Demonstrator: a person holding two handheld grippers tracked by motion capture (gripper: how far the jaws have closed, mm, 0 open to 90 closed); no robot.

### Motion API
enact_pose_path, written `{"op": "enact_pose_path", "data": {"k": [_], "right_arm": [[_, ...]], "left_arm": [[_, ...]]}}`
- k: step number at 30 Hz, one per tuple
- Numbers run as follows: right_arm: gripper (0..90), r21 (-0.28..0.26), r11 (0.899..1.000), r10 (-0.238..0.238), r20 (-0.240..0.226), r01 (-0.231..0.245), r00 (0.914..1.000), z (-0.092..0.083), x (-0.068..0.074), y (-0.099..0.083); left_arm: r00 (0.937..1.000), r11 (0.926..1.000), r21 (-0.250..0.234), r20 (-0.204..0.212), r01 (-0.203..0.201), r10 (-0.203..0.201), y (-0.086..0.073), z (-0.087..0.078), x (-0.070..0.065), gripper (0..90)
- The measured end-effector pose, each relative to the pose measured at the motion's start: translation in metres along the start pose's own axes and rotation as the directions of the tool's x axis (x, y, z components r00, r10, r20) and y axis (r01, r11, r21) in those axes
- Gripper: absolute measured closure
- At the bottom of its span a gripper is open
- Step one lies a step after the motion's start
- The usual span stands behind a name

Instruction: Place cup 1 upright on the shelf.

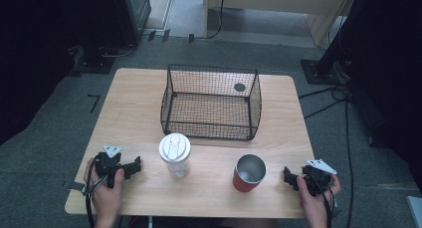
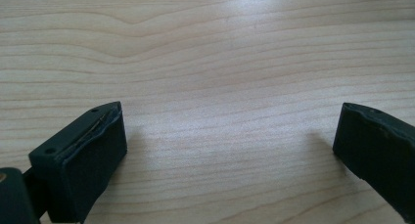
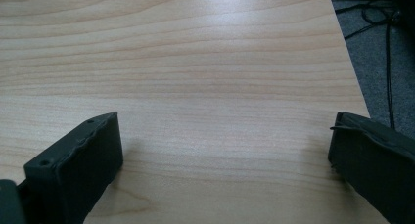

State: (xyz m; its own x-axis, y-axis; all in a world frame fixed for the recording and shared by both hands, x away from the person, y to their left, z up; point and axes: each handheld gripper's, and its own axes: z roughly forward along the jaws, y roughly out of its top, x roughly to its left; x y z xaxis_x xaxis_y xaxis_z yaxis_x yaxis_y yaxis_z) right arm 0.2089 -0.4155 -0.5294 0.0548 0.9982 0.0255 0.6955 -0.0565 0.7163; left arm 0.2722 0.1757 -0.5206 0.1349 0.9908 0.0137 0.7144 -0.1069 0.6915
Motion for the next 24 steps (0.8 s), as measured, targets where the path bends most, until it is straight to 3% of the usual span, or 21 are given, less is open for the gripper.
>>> {"op": "enact_pose_path", "data": {"k": [8, 12, 18, 24], "right_arm": [[0.0, 0.003, 1.0, 0.029, 0.03, -0.029, 0.9991, -0.004, 0.001, -0.004], [0.0, 0.009, 1.0, 0.007, 0.027, -0.007, 0.9996, -0.008, 0.001, -0.004], [0.0, -0.004, 1.0, -0.017, -0.013, 0.017, 0.9998, -0.016, 0.006, -0.004], [0.0, -0.023, 0.997, -0.068, -0.037, 0.067, 0.997, -0.028, 0.015, -0.003]], "left_arm": [[1.0, 1.0, -0.001, 0.0, 0.002, -0.002, 0.0, 0.0, 0.0, 0.0], [1.0, 1.0, -0.001, 0.0, 0.002, -0.002, 0.0, 0.0, 0.0, 0.0], [1.0, 1.0, -0.001, 0.0, 0.002, -0.002, 0.0, 0.0, 0.0, 0.0], [1.0, 1.0, 0.0, 0.0, 0.0, 0.0, 0.0, 0.0, 0.0, 0.0]]}}
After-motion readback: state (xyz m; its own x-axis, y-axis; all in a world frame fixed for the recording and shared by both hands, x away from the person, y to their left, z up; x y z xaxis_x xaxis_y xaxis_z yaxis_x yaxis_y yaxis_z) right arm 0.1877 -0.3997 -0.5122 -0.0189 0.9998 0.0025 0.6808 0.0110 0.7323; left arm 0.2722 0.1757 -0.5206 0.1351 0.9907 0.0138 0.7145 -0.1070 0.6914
